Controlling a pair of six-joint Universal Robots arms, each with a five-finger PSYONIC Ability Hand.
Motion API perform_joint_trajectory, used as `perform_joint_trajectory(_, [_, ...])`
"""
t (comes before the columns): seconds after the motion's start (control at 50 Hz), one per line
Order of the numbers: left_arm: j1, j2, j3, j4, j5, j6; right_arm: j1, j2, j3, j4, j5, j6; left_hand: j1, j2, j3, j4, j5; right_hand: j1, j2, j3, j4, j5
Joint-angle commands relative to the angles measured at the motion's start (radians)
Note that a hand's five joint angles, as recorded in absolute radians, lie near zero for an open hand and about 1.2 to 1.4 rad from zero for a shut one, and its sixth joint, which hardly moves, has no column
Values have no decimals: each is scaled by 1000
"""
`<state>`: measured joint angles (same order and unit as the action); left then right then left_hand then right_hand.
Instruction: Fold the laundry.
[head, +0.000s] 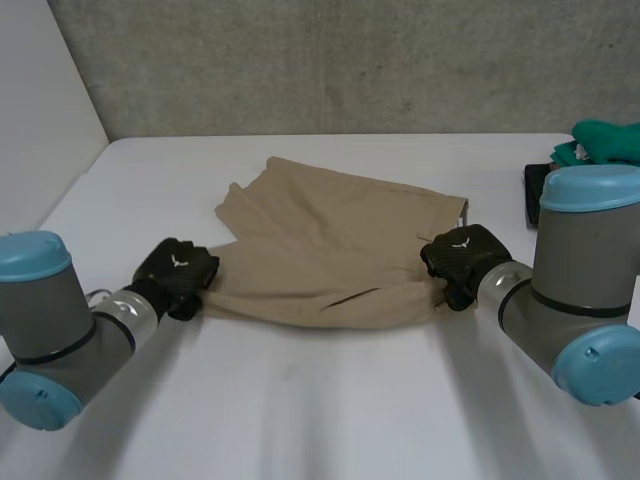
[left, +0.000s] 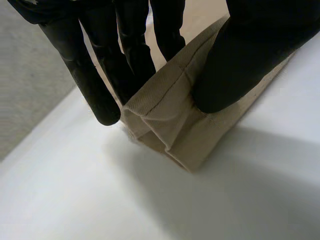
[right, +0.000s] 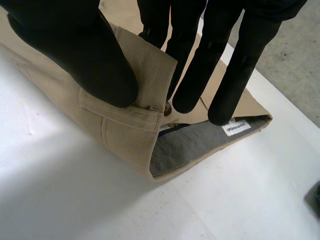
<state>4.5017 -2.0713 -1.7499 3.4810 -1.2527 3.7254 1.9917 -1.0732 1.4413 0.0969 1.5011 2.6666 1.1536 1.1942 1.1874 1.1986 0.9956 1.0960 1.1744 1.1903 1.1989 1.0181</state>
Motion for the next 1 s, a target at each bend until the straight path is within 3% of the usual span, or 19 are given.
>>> perform_joint_trajectory(0.02, [-9, 164, -37, -37, -60, -51, 10, -68, -10, 29, 16, -2, 243, 202, 209, 198, 226, 300, 222, 206, 197, 204])
perform_joint_trajectory(0.18, [2, 572, 39, -268, -60, -163, -14, -305, -137, 173, 27, -20, 243, 202, 209, 198, 226, 300, 222, 206, 197, 204])
perform_joint_trajectory(0.3, [20, 757, 193, -473, -40, -245, -40, -410, -284, 305, 30, -59, 243, 202, 209, 198, 226, 300, 222, 206, 197, 204])
perform_joint_trajectory(0.4, [24, 709, 289, -628, -40, -252, -51, -392, -334, 383, 25, -108, 243, 202, 209, 198, 226, 300, 222, 206, 197, 204])
perform_joint_trajectory(0.56, [-65, 361, 408, -731, -123, -154, -21, -163, -343, 369, 56, -154, 243, 202, 209, 198, 226, 300, 222, 206, 197, 204])
perform_joint_trajectory(0.64, [-78, 140, 512, -649, -175, -81, -13, -2, -401, 304, 88, -154, 243, 202, 209, 198, 226, 300, 222, 206, 197, 204])
perform_joint_trajectory(0.72, [-73, -45, 717, -463, -182, -58, 10, 160, -565, 122, 155, -146, 243, 202, 209, 198, 226, 300, 222, 206, 197, 204])
perform_joint_trajectory(0.78, [-62, -67, 820, -332, -171, -76, 16, 205, -671, -32, 201, -134, 243, 202, 209, 198, 226, 300, 222, 206, 197, 204])
perform_joint_trajectory(0.86, [-55, -32, 889, -59, -178, -191, 9, 214, -771, -398, 229, -91, 243, 202, 209, 198, 226, 300, 222, 206, 197, 204])
perform_joint_trajectory(0.88, [-50, 0, 880, 66, -188, -252, 4, 201, -765, -551, 220, -70, 243, 202, 209, 198, 226, 300, 222, 206, 197, 204])
perform_joint_trajectory(0.96, [-50, 63, 834, 295, -206, -361, 1, 184, -745, -822, 154, -53, 243, 202, 209, 198, 226, 300, 222, 206, 197, 204])
perform_joint_trajectory(1.0, [-52, 82, 813, 293, -205, -366, 1, 188, -751, -826, 113, -51, 243, 202, 209, 198, 226, 300, 222, 206, 197, 204])
